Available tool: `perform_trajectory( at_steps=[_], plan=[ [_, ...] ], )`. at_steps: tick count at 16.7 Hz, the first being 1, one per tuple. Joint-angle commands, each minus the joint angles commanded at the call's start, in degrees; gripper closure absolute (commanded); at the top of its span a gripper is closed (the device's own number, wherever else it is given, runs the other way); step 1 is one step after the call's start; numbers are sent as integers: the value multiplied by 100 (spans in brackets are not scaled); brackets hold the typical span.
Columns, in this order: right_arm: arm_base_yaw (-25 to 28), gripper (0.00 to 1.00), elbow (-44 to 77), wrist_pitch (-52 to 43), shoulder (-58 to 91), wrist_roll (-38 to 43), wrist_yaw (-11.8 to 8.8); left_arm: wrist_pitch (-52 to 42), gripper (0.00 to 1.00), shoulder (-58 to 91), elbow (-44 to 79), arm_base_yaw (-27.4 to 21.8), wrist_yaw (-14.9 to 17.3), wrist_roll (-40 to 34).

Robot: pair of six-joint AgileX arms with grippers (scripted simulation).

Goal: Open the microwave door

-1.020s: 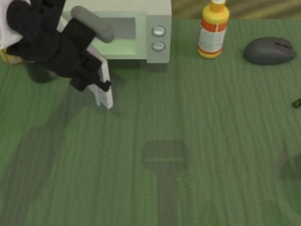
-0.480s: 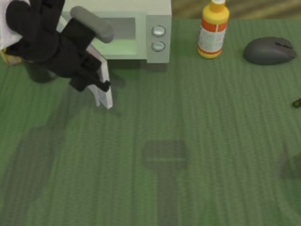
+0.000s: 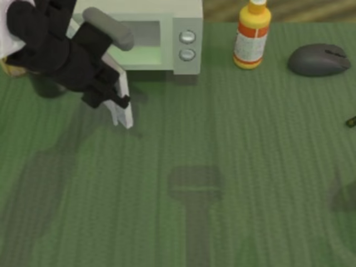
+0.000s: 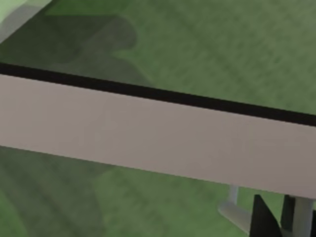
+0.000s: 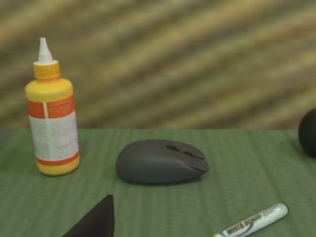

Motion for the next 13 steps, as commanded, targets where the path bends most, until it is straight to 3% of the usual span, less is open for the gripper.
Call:
perform_trajectory(
  at_steps=[9,13],
  plan=[
    [0,0,0,0,0,0,0,-7,100,7,-10,-15,35,5],
    [0,0,0,0,0,0,0,-148,100,-26,-42,178,241,474]
  ],
)
